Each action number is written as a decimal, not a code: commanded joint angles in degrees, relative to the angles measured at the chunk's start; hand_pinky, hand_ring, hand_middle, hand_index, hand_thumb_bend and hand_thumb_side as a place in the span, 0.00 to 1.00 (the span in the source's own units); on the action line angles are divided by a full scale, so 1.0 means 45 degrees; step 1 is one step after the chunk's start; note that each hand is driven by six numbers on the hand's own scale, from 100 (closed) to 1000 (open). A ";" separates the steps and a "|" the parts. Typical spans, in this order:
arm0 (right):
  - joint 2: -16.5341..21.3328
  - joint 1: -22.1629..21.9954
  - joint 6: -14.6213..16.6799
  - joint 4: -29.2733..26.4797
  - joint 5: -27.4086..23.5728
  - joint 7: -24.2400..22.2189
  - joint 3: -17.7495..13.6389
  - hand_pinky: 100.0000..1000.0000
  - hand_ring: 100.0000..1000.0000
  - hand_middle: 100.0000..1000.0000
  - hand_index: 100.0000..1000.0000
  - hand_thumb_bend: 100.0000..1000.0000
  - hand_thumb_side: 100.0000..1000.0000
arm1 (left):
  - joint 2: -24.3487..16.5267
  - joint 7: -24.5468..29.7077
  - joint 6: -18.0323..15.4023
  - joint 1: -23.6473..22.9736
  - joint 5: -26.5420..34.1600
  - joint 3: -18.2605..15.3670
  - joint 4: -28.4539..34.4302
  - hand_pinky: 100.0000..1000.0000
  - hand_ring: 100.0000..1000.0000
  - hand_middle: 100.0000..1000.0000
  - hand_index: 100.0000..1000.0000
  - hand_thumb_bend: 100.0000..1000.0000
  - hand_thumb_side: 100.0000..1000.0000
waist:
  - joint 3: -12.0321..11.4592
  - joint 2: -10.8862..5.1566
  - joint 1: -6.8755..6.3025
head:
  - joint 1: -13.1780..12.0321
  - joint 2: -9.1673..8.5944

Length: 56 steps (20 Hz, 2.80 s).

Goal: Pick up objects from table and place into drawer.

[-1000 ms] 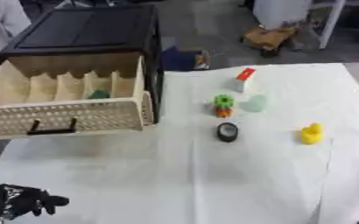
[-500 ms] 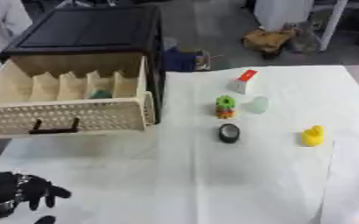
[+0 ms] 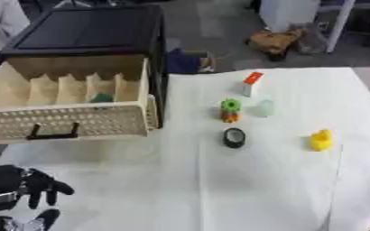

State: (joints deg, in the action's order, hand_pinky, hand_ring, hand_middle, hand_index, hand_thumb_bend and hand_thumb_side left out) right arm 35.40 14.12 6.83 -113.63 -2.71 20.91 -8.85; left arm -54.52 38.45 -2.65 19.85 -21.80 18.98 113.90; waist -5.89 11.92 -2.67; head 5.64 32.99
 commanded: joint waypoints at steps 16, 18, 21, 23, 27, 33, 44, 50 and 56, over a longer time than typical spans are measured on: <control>0.0058 0.0348 -0.0169 -0.0213 0.0005 -0.0034 -0.0259 0.66 0.58 0.60 0.88 0.17 1.00 | 0.0046 0.0365 0.1855 0.1077 -0.0555 -0.0527 0.0154 0.39 0.63 0.63 0.94 0.00 1.00 | 0.0362 0.0023 -0.0029 | -0.0202 -0.0605; 0.0055 0.0388 -0.0202 -0.0213 0.0021 -0.0046 -0.0255 0.66 0.58 0.60 0.88 0.18 1.00 | 0.0069 0.0328 0.2056 0.1108 -0.0704 -0.0576 0.0154 0.39 0.63 0.64 0.94 0.00 1.00 | 0.0401 0.0051 -0.0032 | -0.0209 -0.0625; 0.0043 0.0410 -0.0192 -0.0213 0.0028 -0.0062 -0.0265 0.66 0.58 0.60 0.88 0.17 1.00 | 0.0214 0.0191 0.2406 0.1189 -0.0713 -0.0721 0.0140 0.40 0.64 0.64 0.94 0.00 1.00 | 0.0446 0.0085 -0.0018 | -0.0223 -0.0665; 0.0030 0.0421 -0.0213 -0.0213 0.0019 -0.0008 -0.0293 0.66 0.58 0.60 0.88 0.17 1.00 | 0.0321 0.0088 0.2614 0.1290 -0.0714 -0.0772 -0.0008 0.40 0.64 0.64 0.94 0.00 1.00 | 0.0464 0.0104 -0.0008 | -0.0237 -0.0677; 0.0011 0.0445 -0.0218 -0.0213 0.0015 0.0024 -0.0291 0.66 0.58 0.60 0.88 0.22 1.00 | 0.0531 -0.0120 0.2782 0.1486 -0.0686 -0.0745 -0.0499 0.40 0.63 0.63 0.94 0.00 1.00 | 0.0493 0.0135 0.0007 | -0.0282 -0.0708; 0.0011 0.0468 -0.0195 -0.0213 0.0029 -0.0028 -0.0285 0.67 0.58 0.60 0.88 0.23 1.00 | 0.0772 -0.0377 0.2787 0.1990 -0.0652 -0.0658 -0.0969 0.40 0.64 0.62 0.94 0.00 1.00 | 0.0531 0.0180 0.0032 | -0.0324 -0.0734; -0.0012 0.0536 -0.0179 -0.0213 -0.0028 -0.0091 -0.0312 0.67 0.57 0.60 0.89 0.24 1.00 | 0.1117 -0.0648 0.2553 0.2661 -0.1192 -0.0599 -0.1835 0.42 0.66 0.67 0.96 0.00 1.00 | 0.0683 0.0341 0.0025 | -0.0420 -0.0803; -0.0020 0.0595 -0.0171 -0.0213 -0.0021 -0.0110 -0.0313 0.67 0.57 0.60 0.89 0.24 1.00 | 0.1275 -0.0861 0.2586 0.2993 -0.1267 -0.0686 -0.2168 0.42 0.67 0.67 0.96 0.00 1.00 | 0.0769 0.0437 0.0025 | -0.0488 -0.0878; -0.0044 0.0617 -0.0151 -0.0213 0.0002 -0.0115 -0.0334 0.67 0.57 0.60 0.89 0.24 1.00 | 0.1478 -0.1156 0.2566 0.3378 -0.1472 -0.0791 -0.2715 0.43 0.67 0.67 0.96 0.00 1.00 | 0.0880 0.0523 0.0021 | -0.0567 -0.0996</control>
State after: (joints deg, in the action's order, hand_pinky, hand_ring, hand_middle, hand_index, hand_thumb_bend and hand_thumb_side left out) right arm 34.37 16.16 6.11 -113.63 -2.70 20.54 -9.59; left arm -47.01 33.76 8.88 33.97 -27.97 16.46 101.89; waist -1.98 15.01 -2.68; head 3.30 29.15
